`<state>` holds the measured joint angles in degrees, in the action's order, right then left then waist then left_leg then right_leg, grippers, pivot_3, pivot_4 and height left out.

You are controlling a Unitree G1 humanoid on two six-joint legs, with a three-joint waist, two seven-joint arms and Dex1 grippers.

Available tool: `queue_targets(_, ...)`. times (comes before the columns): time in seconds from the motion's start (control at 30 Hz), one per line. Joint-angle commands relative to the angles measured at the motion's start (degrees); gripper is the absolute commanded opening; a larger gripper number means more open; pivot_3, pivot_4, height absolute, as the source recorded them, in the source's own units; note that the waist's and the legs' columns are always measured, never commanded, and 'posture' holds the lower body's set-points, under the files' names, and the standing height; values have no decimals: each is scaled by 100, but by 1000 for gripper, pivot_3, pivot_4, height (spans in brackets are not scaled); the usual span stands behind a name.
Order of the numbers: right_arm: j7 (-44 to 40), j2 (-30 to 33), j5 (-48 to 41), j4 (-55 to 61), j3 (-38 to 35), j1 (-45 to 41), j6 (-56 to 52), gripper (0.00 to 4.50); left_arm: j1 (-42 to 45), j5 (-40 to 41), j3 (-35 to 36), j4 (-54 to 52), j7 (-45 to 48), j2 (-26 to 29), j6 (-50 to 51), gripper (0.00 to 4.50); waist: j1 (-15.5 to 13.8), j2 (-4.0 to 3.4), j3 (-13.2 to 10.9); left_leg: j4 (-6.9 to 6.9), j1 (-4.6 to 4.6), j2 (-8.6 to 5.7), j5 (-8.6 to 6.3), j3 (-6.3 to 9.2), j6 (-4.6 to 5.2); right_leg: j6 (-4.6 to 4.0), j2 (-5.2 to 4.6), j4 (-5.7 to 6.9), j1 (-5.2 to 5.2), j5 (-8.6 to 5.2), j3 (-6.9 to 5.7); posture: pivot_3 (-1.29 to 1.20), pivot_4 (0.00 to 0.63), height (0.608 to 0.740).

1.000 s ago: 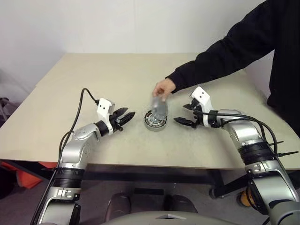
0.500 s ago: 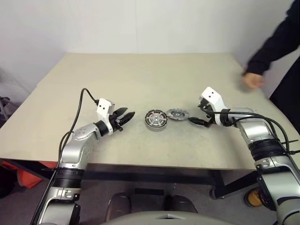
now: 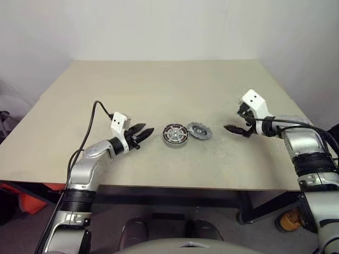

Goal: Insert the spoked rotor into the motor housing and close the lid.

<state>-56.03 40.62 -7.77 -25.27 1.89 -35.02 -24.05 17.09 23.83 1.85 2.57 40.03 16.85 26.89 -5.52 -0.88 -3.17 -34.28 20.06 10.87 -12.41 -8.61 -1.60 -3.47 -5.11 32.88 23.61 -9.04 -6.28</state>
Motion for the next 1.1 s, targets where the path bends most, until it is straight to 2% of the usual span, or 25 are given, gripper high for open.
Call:
queue_targets(0.03, -553, -62, -951, 614, -511, 42, -702, 4494, 161, 269, 12, -205, 204, 33, 186, 2400, -18, 0, 0, 0, 1, 1, 5, 0, 13, 0, 0, 0, 0, 0, -1, 0, 0, 740)
queue_targets(0.23, -733, 10, -1441, 856, -668, 251, -1427, 4494, 198, 385, -25, -241, 360, 97, 400, 2400, -52, 0, 0, -3, 0, 0, 3, 0, 17, -1, -2, 0, -5, 0, -1, 0, 0, 740)
queue_targets(0.4, -659, -7, -1470, 1173, -606, 517, -1568, 4494, 212, 412, -62, -229, 380, 61, 508, 2400, -48, 0, 0, -3, -3, 0, 4, 0, 13, 0, -2, 0, -7, 0, -1, 0, 0, 740)
queue_targets(0.7, -84, 7, -1945, 1511, -1032, 970, -2827, 4494, 271, 170, -41, 1, 110, -19, 130, 2400, -47, 0, 1, -3, -10, -2, -2, 4, 0, 1, -1, -8, -23, -1, -6, 0, 0, 740)
queue_targets(1.1, 900, -711, -2668, 1509, -1581, 1064, -4340, 4494, 168, 118, -95, -37, 54, -30, 73, 2400, -28, -1, 1, -3, -12, -1, -3, 5, -4, 3, -4, -16, -29, -2, -20, 0, 0, 740)
